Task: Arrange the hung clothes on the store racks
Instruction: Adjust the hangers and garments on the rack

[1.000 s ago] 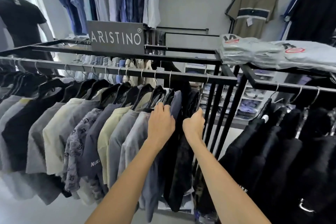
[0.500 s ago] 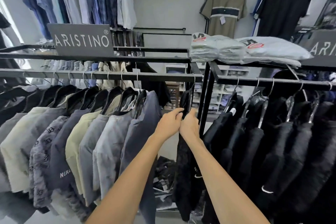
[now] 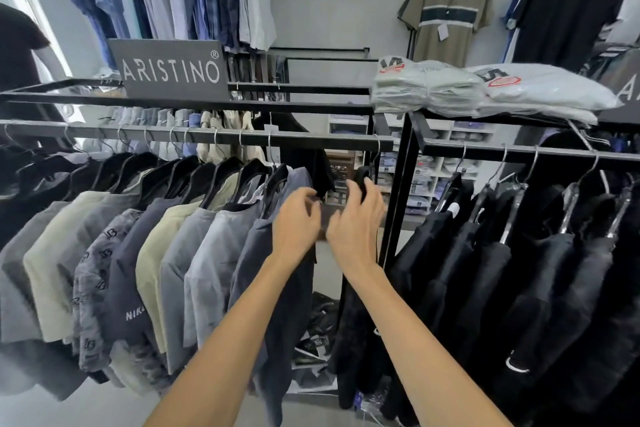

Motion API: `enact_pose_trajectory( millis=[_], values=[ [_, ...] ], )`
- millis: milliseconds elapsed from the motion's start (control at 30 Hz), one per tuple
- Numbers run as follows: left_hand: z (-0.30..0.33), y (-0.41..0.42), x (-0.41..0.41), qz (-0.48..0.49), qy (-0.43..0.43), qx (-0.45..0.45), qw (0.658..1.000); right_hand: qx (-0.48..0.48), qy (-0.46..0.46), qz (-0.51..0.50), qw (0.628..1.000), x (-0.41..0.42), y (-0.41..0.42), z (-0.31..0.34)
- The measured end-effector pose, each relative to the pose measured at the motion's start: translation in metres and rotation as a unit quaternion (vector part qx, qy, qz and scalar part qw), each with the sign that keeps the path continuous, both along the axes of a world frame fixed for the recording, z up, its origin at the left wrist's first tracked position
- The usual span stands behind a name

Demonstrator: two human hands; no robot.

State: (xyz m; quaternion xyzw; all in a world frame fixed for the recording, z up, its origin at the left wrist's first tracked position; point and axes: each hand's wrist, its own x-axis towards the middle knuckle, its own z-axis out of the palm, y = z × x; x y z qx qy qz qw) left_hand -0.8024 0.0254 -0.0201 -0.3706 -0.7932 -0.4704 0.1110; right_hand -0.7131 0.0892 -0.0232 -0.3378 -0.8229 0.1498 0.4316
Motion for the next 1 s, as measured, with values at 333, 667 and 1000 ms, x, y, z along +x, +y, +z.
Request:
enact_pose_trajectory(
  millis=[333,667,1000],
  values=[
    [-0.014,-0.130,-0.093,0.250,0.067,-0.101,0.960,-0.039,-0.090,0.225,0.969,-0.087,-0.081,-0.013],
    [-0.071,-0.171,-0.113,0.160,-0.043,-0.236,0.957,-0.152,-0.192,0.177,0.953,-0.140,-0.129,-0.023],
    [-0.070,-0.204,-0.124,0.125,0.035,-0.200,0.971,-0.253,-0.162,0.097,0.949,-0.171,-0.146,-0.014]
  ],
)
